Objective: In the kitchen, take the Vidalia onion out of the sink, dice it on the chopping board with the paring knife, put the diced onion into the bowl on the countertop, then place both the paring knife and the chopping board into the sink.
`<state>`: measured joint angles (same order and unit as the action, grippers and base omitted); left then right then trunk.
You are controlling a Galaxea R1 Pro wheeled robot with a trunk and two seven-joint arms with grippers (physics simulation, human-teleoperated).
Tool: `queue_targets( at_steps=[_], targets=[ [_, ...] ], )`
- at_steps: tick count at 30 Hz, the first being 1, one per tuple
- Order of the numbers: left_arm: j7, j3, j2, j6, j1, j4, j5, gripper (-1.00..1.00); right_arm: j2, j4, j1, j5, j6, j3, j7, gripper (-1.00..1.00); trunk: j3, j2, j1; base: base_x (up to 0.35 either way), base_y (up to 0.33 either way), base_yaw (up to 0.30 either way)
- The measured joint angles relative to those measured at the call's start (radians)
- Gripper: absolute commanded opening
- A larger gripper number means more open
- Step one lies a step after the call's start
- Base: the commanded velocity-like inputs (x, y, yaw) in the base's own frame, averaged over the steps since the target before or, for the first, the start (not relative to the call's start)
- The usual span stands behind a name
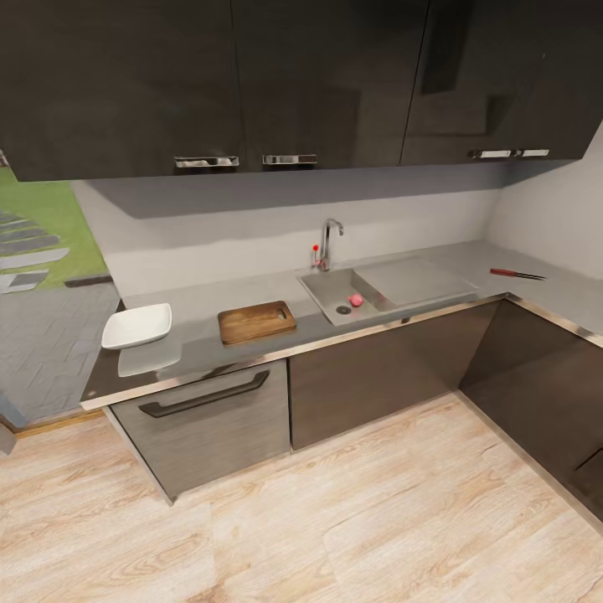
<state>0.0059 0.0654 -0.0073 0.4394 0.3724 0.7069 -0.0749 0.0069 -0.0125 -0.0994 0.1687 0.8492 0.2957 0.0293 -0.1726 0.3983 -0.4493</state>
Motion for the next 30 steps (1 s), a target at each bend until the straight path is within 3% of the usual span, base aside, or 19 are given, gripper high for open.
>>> queue_targets(
  at_steps=[4, 7, 11, 15, 20, 22, 26, 28, 30],
  targets=[
    [0.000, 0.000, 0.000, 0.000, 0.000, 0.000, 0.000, 1.00, -0.043, 0.000, -0.065, 0.021, 0.036, -0.003, 0.000, 1.00, 0.000, 0.000, 0.000, 0.000, 0.000, 0.000],
    [0.000, 0.000, 0.000, 0.000, 0.000, -0.002, 0.000, 1.00, -0.077, 0.001, -0.106, 0.078, 0.049, -0.004, 0.001, 1.00, 0.000, 0.000, 0.000, 0.000, 0.000, 0.000],
    [0.000, 0.000, 0.000, 0.000, 0.000, -0.004, 0.000, 1.00, -0.114, 0.002, -0.160, 0.184, 0.056, -0.005, 0.006, 1.00, 0.000, 0.000, 0.000, 0.000, 0.000, 0.000],
    [0.000, 0.000, 0.000, -0.001, 0.000, -0.005, -0.001, 1.00, -0.120, 0.002, -0.187, 0.223, 0.078, -0.002, 0.008, 1.00, 0.000, 0.000, 0.000, 0.000, 0.000, 0.000],
    [0.000, 0.000, 0.000, -0.001, 0.000, -0.007, -0.001, 1.00, -0.116, -0.011, -0.192, 0.235, 0.123, -0.003, 0.008, 1.00, 0.000, 0.000, 0.000, 0.000, 0.000, 0.000],
    [0.000, 0.000, 0.000, -0.001, 0.000, -0.007, -0.002, 1.00, -0.114, -0.042, -0.192, 0.235, 0.150, -0.004, 0.007, 1.00, 0.000, 0.000, 0.000, 0.000, 0.000, 0.000],
    [0.000, 0.000, 0.000, -0.002, 0.000, -0.007, -0.002, 1.00, -0.113, -0.236, -0.193, 0.228, 0.167, -0.003, 0.001, 1.00, 0.000, 0.000, 0.000, 0.000, 0.000, 0.000],
    [0.000, 0.000, 0.000, -0.002, 0.000, -0.007, -0.002, 1.00, -0.114, -0.349, -0.193, 0.227, 0.129, -0.004, -0.002, 1.00, 0.000, 0.000, 0.000, 0.000, 0.000, 0.000],
    [0.000, 0.000, 0.000, -0.002, 0.000, -0.007, -0.002, 1.00, -0.115, -0.451, -0.192, 0.224, 0.032, -0.005, -0.013, 1.00, 0.000, 0.000, 0.000, 0.000, 0.000, 0.000]
  ],
)
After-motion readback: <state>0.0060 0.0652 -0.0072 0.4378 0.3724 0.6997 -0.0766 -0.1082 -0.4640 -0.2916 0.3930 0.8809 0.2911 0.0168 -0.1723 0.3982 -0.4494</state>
